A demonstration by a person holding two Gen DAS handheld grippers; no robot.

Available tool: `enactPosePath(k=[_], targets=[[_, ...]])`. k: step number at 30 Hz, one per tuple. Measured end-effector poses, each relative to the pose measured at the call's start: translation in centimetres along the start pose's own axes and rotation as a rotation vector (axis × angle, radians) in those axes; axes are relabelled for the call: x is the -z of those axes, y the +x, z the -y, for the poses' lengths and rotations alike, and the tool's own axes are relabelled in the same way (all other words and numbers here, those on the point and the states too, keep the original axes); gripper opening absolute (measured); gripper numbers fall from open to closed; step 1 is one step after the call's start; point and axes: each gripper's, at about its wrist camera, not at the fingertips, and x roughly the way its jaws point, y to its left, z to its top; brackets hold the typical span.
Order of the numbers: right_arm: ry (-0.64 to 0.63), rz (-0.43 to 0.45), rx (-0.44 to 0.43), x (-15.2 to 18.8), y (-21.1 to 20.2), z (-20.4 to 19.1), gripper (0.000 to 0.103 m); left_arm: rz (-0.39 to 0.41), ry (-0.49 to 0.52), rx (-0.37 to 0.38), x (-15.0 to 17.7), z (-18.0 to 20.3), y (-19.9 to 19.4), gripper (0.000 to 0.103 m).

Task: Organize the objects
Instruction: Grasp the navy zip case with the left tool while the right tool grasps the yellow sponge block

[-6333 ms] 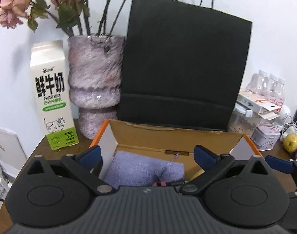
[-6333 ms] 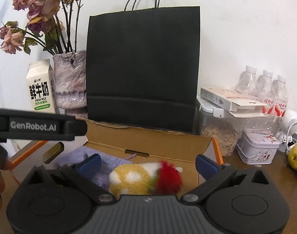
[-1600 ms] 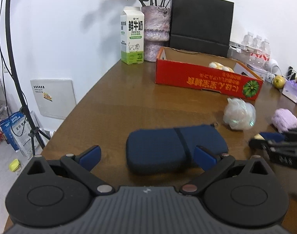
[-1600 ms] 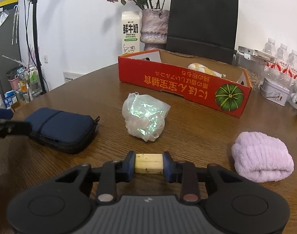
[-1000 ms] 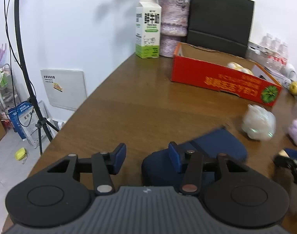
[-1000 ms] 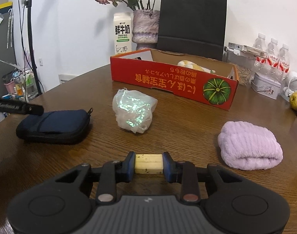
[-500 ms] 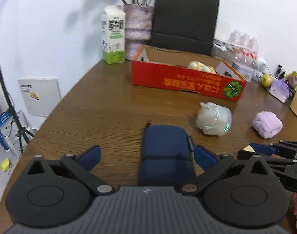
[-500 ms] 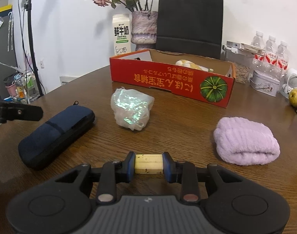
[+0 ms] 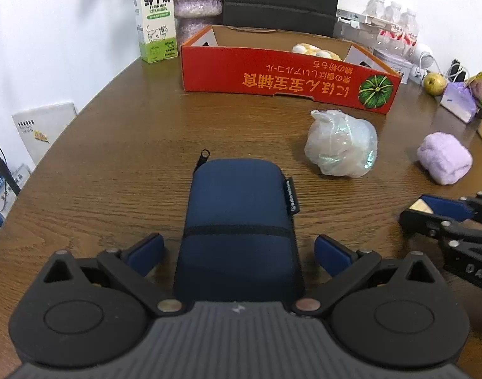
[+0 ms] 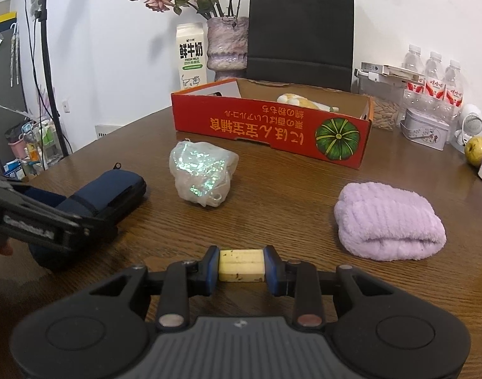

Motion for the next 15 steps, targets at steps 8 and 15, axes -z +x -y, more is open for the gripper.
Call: enactPosePath(k=[8, 15], targets=[[-0.009, -0.003, 0.003, 0.01, -0.02, -0.13, 0.029, 0.015, 0.009, -0.012, 0.08, 0.16, 0.16, 0.103], [-0.017, -0.004, 0.009, 0.0, -0.01, -0.22, 0.029, 0.027, 0.015, -0.007, 0.24, 0.35, -0.19, 0.099]])
